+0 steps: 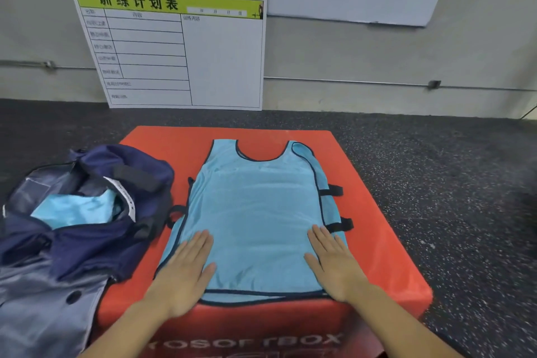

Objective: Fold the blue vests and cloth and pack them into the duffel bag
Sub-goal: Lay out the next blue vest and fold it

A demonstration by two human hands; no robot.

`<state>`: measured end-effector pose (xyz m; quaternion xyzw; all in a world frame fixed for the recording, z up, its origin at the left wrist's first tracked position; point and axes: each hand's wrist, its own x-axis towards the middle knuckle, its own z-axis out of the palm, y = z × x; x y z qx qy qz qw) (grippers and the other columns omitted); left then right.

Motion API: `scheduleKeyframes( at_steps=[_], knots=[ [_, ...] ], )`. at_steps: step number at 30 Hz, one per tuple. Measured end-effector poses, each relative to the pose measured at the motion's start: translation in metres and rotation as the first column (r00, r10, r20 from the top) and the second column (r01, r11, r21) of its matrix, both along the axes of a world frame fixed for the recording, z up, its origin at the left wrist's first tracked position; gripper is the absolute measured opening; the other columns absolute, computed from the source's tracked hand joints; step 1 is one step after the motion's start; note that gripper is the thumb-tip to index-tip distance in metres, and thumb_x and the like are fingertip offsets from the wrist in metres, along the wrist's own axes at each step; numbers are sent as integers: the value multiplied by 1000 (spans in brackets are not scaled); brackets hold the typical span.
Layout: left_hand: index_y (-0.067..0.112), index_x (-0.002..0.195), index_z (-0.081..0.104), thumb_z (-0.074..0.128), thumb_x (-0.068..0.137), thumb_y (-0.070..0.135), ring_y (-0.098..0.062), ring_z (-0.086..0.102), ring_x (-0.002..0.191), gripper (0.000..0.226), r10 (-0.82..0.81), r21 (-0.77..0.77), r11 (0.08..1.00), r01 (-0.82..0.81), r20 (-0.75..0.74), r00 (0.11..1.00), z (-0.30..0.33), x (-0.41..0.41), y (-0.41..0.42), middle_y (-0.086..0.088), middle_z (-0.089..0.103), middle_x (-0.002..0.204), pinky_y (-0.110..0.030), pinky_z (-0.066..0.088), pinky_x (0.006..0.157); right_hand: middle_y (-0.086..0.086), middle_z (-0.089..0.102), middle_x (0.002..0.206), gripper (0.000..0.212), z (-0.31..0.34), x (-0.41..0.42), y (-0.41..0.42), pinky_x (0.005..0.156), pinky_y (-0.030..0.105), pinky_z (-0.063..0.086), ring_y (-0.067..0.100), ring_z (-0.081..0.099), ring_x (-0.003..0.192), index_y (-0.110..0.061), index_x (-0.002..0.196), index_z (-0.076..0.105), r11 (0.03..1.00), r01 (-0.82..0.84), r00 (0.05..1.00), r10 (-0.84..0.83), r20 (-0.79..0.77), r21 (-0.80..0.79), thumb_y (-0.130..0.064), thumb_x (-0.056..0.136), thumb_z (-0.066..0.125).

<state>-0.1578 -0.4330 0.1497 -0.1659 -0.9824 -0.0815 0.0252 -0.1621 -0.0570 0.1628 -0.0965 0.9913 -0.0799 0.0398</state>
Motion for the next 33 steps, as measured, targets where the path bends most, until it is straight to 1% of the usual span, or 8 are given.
scheduleKeyframes(
  at_steps=[2, 6, 12, 16, 20, 24, 29, 33],
  knots=[
    [18, 158, -4, -13, 87, 75, -8, -18, 151, 92, -13, 2, 1000, 13, 23, 1000, 3, 15, -5, 9, -15, 163, -21, -17, 119, -13, -19, 166, 91, 6, 19, 4, 125, 29, -14, 3, -25, 150, -25, 162, -8, 998, -59, 998, 59, 27, -6, -71, 83, -13],
    [20, 158, -5, -23, 82, 77, -5, -19, 151, 97, -22, 0, 1000, 22, 29, 999, 0, 40, -12, 8, -13, 165, -27, -10, 122, -18, -16, 165, 85, 6, 48, 12, 123, 24, -14, -2, -22, 150, -29, 162, -3, 987, -156, 988, 157, 16, -29, -71, 89, -4],
    [23, 158, -5, -19, 85, 77, -2, -19, 150, 92, -41, 22, 999, 40, 19, 999, 4, 67, -17, 9, -14, 165, -25, -12, 122, -23, 10, 165, 64, -1, 68, 27, 124, 19, -2, -7, -1, 152, -36, 159, 29, 959, -221, 974, 210, -80, -178, -64, 102, 34],
    [25, 160, 8, 1, 92, 72, 0, -8, 152, 83, 11, 99, 995, -9, -16, 1000, 6, 74, -14, 11, -1, 166, -19, -12, 121, -23, 49, 146, 60, -2, 75, 24, 119, 16, 27, -9, 36, 140, -37, 132, 67, 932, -201, 968, 141, -208, -303, -72, 93, 38],
    [28, 159, 22, 11, 86, 81, 1, 2, 151, 91, 25, 205, 979, -23, -9, 1000, 6, 72, -13, 16, 10, 163, -18, -7, 122, -27, 68, 120, 10, 0, 70, 20, 105, 12, 41, -13, 55, 123, -38, 100, 79, 904, -162, 974, 81, -214, -395, -36, 92, 74],
    [27, 157, 30, 21, 86, 74, 0, 7, 151, 85, 44, 246, 969, -37, -25, 999, 7, 70, -11, 15, 17, 161, -21, -3, 122, -28, 69, 96, 12, 11, 67, 16, 78, 20, 50, -3, 64, 89, -36, 86, 71, 902, -141, 976, 57, -210, -409, -27, 93, 71],
    [28, 156, 34, 23, 88, 71, 1, 7, 152, 81, 31, 246, 969, -14, -65, 997, 3, 67, -12, 17, 20, 160, -23, -3, 124, -20, 68, 94, 8, 20, 62, 25, 81, 27, 51, 1, 61, 88, -35, 98, 64, 947, -150, 970, 86, -227, -283, -35, 101, 57],
    [29, 154, 39, 25, 92, 67, 2, 10, 152, 73, 18, 223, 975, 8, -114, 993, -1, 66, -13, 17, 27, 160, -29, 0, 125, -17, 64, 92, 20, 38, 56, 48, 79, 30, 50, 5, 57, 86, -34, 98, 57, 969, -207, 949, 166, -269, -132, -43, 102, 40]
  ],
)
